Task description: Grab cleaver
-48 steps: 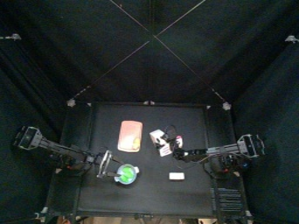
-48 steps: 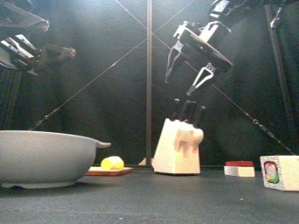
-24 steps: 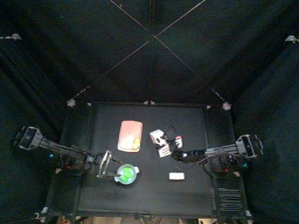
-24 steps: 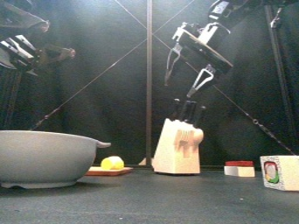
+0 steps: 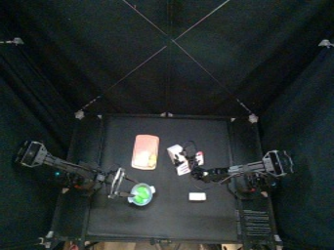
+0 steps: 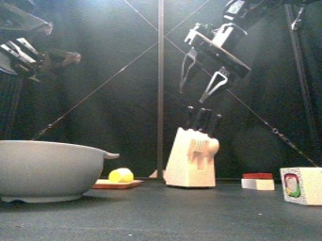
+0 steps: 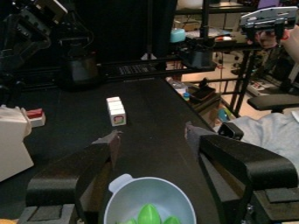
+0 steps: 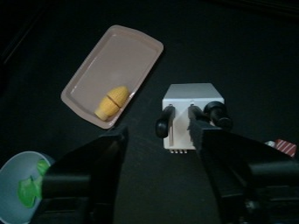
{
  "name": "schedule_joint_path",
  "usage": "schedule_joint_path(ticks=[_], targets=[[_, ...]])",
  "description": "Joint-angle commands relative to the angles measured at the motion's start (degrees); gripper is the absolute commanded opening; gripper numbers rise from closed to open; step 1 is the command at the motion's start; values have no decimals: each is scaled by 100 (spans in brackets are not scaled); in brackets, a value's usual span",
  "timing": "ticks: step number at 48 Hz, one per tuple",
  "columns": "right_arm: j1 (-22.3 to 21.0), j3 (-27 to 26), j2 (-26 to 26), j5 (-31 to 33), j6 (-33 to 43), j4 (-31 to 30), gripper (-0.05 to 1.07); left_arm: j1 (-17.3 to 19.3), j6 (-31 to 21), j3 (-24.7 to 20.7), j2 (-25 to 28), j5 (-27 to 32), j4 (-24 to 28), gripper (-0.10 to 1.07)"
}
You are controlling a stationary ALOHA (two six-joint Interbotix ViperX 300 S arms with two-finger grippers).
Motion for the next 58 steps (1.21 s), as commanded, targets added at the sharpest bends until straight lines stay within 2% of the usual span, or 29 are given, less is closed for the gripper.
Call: schedule_joint_path(ticks=[1,22,43,58], targets=[[9,-149,-18,-35,0,44,71,9,0,-62,0,-26,-9,95],[-44,-176,185,-26,0,62,70,9,0,-44,-9,-26,-9,95],[-352,-281,422,-44,0,97,69,9,9,-35,-9,-26,-9,95],[-413,-281,501,-26,0,176,68,9,9,-35,0,-26,-9,95]])
